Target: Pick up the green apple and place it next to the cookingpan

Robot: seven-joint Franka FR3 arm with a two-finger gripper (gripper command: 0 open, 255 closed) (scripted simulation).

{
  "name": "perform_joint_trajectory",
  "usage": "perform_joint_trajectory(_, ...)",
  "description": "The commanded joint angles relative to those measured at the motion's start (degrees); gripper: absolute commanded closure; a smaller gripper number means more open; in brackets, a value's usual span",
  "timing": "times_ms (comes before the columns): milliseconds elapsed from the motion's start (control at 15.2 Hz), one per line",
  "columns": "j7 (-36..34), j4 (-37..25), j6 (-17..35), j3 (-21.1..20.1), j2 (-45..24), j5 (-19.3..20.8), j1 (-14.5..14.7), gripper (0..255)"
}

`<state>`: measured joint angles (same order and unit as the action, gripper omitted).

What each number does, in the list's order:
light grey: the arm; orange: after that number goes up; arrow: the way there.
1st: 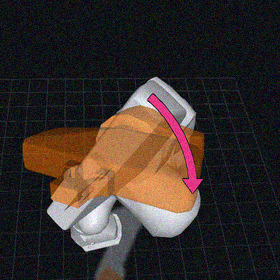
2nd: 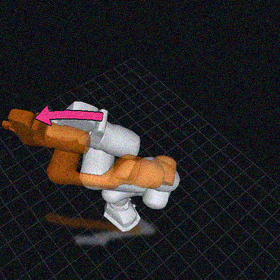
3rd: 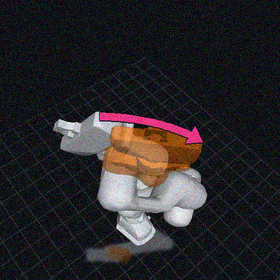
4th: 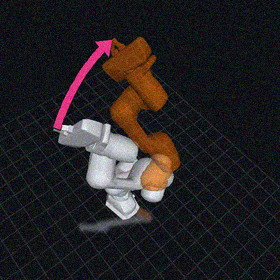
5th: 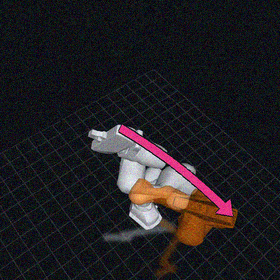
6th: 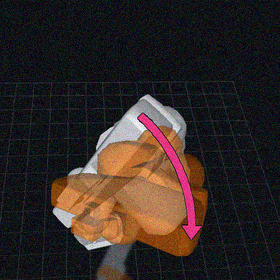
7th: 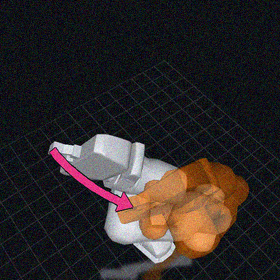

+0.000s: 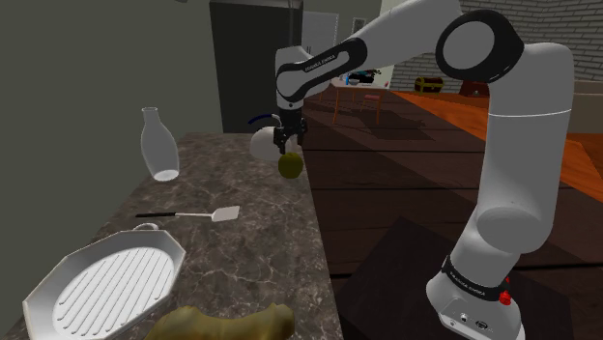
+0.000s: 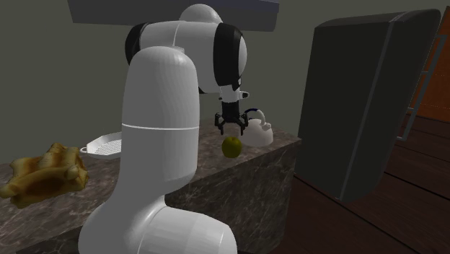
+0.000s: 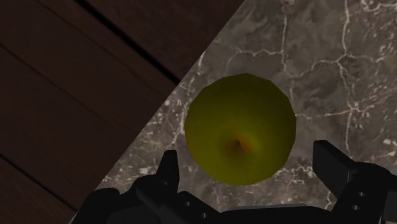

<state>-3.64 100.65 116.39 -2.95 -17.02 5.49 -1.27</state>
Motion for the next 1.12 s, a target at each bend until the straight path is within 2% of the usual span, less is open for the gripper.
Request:
perform_joint_trajectory(0,0.0,0.0,0.0,0.0,0.0,0.0,0.0,0)
perform_joint_trajectory(66,0.0,0.0,0.0,0.0,0.0,0.0,0.0,0)
perform_joint_trajectory(132,0.0,0.0,0.0,0.0,0.0,0.0,0.0,255)
perform_joint_trajectory(726,0.0,0.0,0.0,0.0,0.0,0.0,0.0,255)
perform_joint_trajectory(1056,0.3,-2.3,-3.4,-0.1,1.2,-0.2,0.0,255)
